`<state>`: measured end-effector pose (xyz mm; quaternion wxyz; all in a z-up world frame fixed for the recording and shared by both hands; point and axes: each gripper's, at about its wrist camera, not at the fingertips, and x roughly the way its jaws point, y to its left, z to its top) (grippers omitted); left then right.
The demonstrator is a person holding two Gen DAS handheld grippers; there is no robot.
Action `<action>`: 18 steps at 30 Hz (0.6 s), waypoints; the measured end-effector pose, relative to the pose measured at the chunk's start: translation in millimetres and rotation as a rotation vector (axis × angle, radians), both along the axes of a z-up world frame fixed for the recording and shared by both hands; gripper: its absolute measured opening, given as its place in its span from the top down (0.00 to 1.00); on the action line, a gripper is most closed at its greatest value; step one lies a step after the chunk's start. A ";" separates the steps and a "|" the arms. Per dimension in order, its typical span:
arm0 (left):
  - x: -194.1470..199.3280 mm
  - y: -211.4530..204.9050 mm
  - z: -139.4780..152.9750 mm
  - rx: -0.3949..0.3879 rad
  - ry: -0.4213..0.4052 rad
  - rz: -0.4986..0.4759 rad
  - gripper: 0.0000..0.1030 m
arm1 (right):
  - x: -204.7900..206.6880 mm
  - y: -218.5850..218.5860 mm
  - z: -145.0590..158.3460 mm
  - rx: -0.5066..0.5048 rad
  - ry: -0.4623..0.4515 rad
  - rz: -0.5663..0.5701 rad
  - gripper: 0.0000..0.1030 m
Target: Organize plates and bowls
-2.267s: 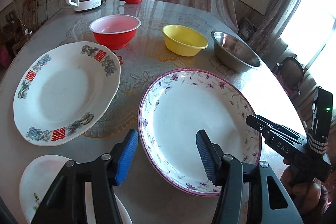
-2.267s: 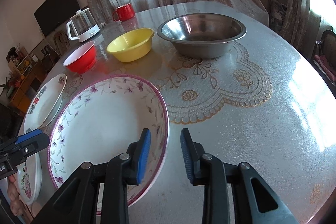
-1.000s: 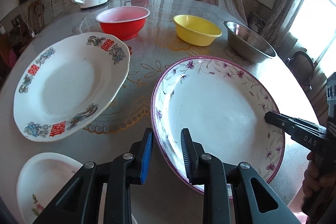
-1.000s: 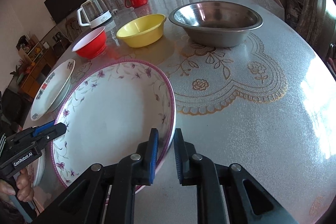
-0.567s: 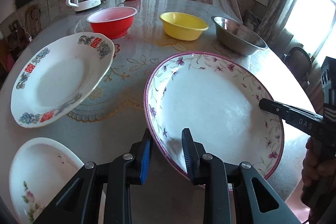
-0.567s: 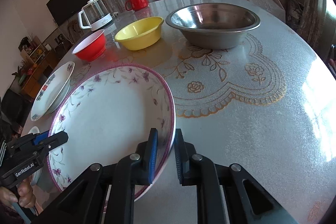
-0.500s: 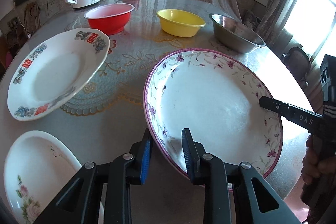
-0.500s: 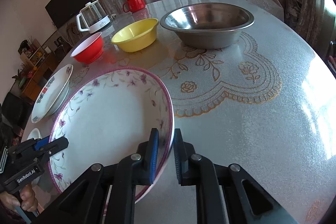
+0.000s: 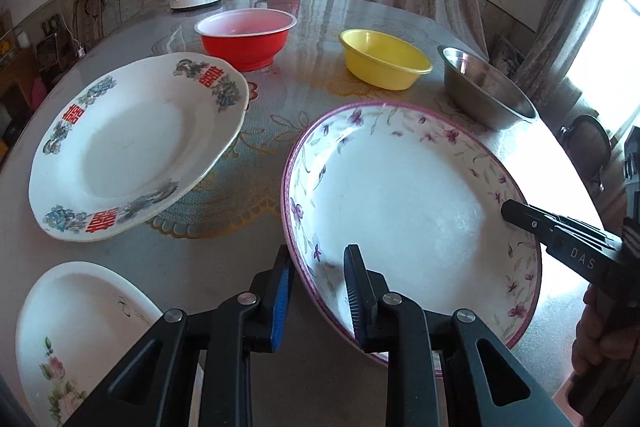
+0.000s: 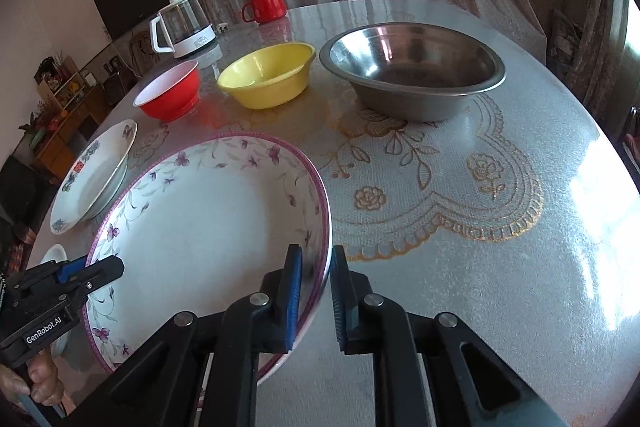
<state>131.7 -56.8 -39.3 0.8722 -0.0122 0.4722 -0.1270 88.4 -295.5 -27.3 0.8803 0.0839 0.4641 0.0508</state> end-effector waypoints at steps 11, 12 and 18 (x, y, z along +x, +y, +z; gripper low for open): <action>-4.2 -2.4 0.0 0.045 -0.018 0.003 0.76 | 0.5 4.9 -4.5 -0.006 0.003 -0.058 0.86; -4.6 -1.4 -0.2 0.039 -0.017 0.003 0.77 | 0.4 5.8 -4.4 -0.007 0.005 -0.066 0.85; -4.5 -0.1 1.1 0.034 -0.001 0.022 0.78 | 2.2 7.0 -4.2 0.006 0.025 -0.114 0.85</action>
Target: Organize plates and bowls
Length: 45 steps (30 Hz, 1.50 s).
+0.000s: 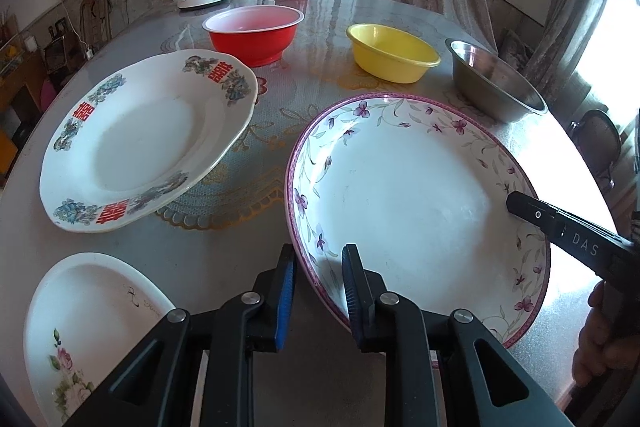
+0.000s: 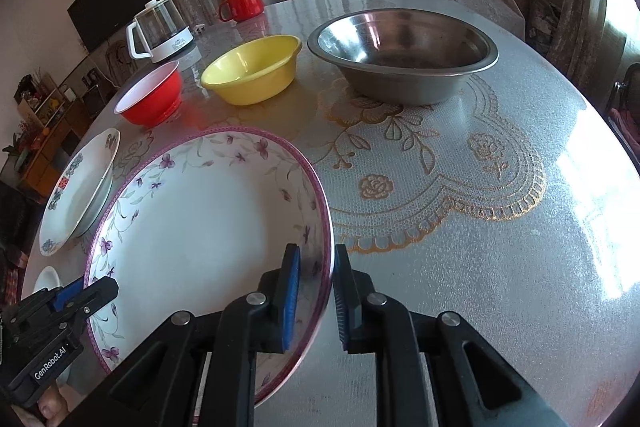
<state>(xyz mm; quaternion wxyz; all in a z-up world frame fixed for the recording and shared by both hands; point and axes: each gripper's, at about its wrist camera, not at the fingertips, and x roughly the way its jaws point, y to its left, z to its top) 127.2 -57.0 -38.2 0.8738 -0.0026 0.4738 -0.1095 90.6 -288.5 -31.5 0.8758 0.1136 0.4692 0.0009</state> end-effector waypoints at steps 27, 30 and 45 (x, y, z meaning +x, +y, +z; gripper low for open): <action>-19.0 19.5 6.2 -0.028 -0.026 0.029 0.78 | -16.1 24.2 -1.0 -0.030 -0.028 0.058 0.83; -20.2 21.0 7.1 -0.042 -0.021 0.023 0.78 | -18.5 29.1 0.2 -0.062 -0.029 0.032 0.83; -29.9 55.4 33.8 -0.119 -0.076 0.081 0.78 | -32.6 35.2 10.1 -0.077 -0.048 -0.023 0.78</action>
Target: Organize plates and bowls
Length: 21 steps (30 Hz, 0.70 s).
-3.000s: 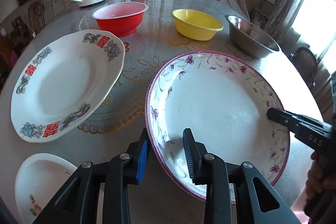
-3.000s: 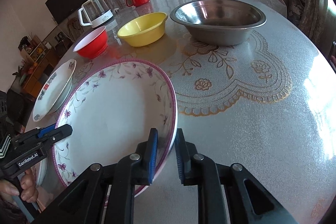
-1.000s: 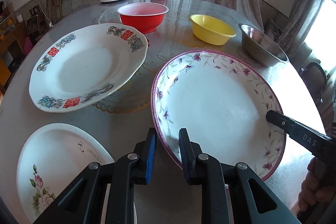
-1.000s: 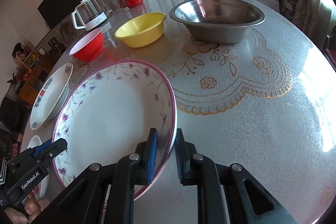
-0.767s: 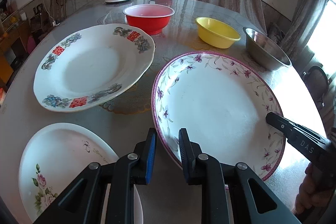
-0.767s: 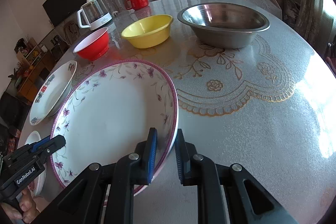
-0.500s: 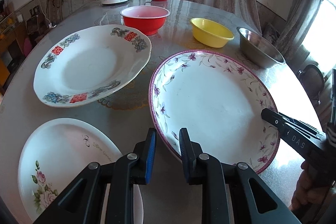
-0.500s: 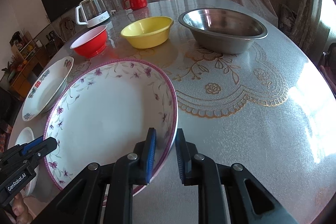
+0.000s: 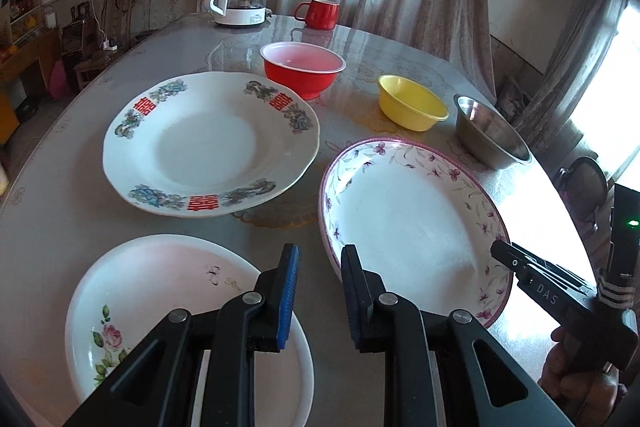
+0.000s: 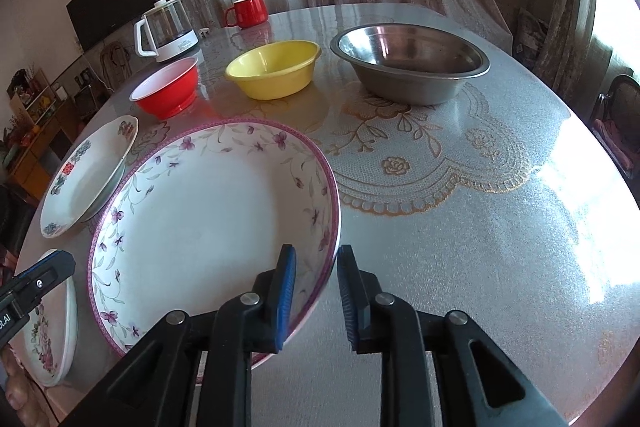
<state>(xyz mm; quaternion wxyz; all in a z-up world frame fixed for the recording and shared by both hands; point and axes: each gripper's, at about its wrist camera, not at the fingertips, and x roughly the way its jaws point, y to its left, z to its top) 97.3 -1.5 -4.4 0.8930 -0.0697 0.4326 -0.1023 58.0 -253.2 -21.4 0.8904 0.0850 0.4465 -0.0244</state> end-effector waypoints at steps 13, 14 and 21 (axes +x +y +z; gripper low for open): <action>0.7 34.2 13.4 -0.006 -0.030 0.056 0.78 | 1.9 27.1 29.7 0.153 -0.103 0.145 0.73; 1.0 36.9 14.7 -0.003 -0.035 0.062 0.78 | 4.3 33.5 30.0 0.170 -0.101 0.174 0.73; 6.2 50.0 17.7 -0.014 -0.050 0.084 0.76 | 20.0 83.1 31.7 0.225 -0.082 0.319 0.73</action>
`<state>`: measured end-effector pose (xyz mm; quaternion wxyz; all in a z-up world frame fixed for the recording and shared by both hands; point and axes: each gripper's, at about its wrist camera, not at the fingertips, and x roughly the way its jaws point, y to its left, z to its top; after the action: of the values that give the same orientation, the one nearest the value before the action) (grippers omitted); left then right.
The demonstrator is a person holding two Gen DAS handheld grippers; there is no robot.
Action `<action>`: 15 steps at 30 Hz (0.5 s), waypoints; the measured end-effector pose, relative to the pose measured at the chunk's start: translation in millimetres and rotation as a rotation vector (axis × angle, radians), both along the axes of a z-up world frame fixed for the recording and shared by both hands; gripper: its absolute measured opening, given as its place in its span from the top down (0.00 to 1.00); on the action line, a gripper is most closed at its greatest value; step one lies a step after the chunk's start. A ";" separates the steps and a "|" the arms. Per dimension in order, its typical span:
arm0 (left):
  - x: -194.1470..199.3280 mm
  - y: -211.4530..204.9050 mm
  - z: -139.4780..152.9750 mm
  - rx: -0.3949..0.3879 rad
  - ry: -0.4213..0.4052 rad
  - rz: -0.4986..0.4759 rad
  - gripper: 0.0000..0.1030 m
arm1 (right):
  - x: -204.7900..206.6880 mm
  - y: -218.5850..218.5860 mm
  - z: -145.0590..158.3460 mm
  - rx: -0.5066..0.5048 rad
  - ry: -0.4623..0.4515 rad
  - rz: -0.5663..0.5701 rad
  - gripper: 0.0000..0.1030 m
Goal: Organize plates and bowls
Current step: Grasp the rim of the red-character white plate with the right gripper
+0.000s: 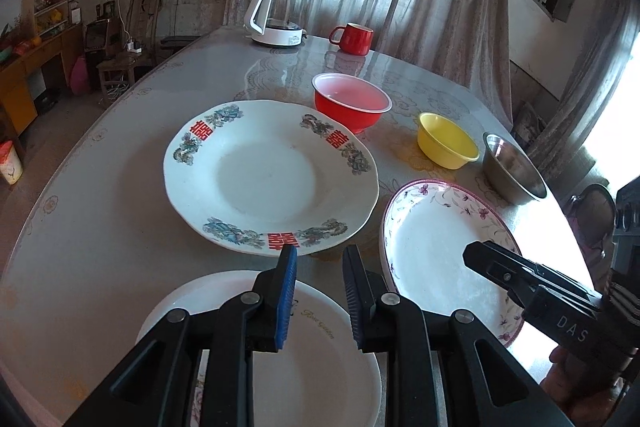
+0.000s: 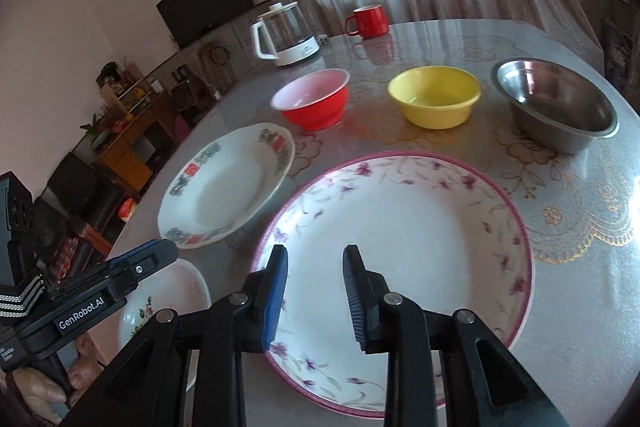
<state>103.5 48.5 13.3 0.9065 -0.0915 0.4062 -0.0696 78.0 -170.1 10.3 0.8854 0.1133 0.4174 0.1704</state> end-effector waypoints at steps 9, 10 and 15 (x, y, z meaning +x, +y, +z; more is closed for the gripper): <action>11.2 15.1 -8.3 0.004 0.031 0.039 0.72 | 33.0 54.0 -3.5 0.001 0.014 0.125 0.73; 11.4 17.5 -8.6 0.008 0.030 0.049 0.71 | 36.8 57.3 -3.8 0.012 0.015 0.133 0.73; 12.0 34.6 -10.8 0.003 0.045 0.082 0.69 | 55.3 63.3 -6.6 0.072 0.035 0.139 0.73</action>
<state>115.5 83.1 2.5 0.8994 -0.1084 0.4225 -0.0298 133.4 -106.9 3.7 0.8594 0.1187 0.4332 0.2442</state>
